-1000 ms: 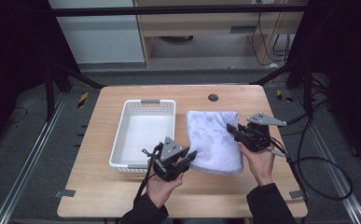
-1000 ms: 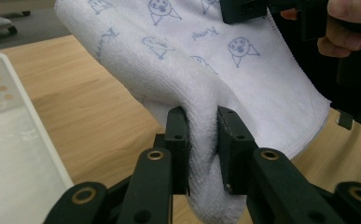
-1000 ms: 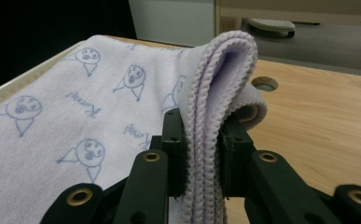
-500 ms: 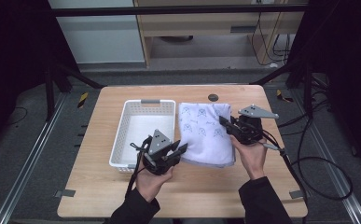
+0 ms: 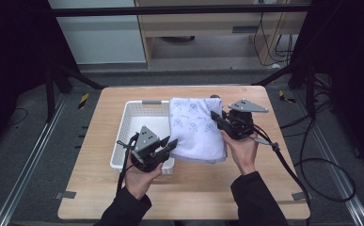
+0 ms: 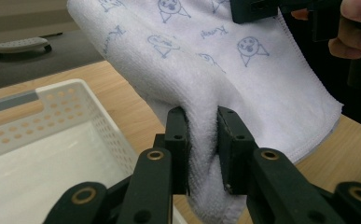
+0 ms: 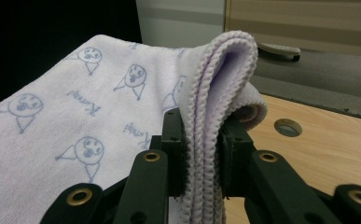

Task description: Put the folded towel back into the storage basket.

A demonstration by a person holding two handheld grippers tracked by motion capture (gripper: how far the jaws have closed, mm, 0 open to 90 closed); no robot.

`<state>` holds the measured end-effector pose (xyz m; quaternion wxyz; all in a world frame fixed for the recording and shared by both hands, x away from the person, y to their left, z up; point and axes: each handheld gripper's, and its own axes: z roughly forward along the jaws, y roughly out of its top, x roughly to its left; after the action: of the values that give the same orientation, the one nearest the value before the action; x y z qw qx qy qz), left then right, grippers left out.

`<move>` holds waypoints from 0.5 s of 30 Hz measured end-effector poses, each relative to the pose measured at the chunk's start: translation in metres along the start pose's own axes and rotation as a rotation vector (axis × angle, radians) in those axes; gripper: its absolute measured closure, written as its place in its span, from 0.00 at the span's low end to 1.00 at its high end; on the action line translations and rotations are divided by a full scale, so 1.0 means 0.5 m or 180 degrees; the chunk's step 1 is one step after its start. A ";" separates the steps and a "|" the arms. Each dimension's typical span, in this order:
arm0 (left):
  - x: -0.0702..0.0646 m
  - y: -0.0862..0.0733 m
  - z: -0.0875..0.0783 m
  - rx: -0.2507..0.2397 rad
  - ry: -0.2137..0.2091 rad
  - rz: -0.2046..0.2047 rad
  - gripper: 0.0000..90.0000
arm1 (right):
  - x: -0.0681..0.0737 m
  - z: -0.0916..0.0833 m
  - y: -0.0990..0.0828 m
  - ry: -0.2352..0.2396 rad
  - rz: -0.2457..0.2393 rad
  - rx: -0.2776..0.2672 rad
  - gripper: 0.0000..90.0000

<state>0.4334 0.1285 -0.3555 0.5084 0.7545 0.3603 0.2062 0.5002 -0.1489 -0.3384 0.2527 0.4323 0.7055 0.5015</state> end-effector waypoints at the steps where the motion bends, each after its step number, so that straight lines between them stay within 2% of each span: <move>1: 0.000 0.000 0.000 0.0000 0.0000 0.0000 0.83 | 0.000 0.000 0.000 0.0000 0.0000 0.0000 0.84; 7: 0.027 0.000 -0.019 -0.0028 0.0055 -0.0041 0.83 | 0.024 0.026 0.018 0.0028 -0.0027 0.0002 0.84; 8: 0.039 0.000 -0.028 -0.0037 0.0078 -0.0062 0.83 | 0.031 0.034 0.023 0.0050 -0.0041 -0.0001 0.84; 15: 0.065 -0.002 -0.045 -0.0047 0.0134 -0.0087 0.83 | 0.055 0.056 0.038 0.0092 -0.0060 -0.0024 0.84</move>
<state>0.4391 0.1673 -0.3490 0.5089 0.7412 0.3797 0.2178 0.5154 -0.1089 -0.3289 0.2488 0.4174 0.7112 0.5080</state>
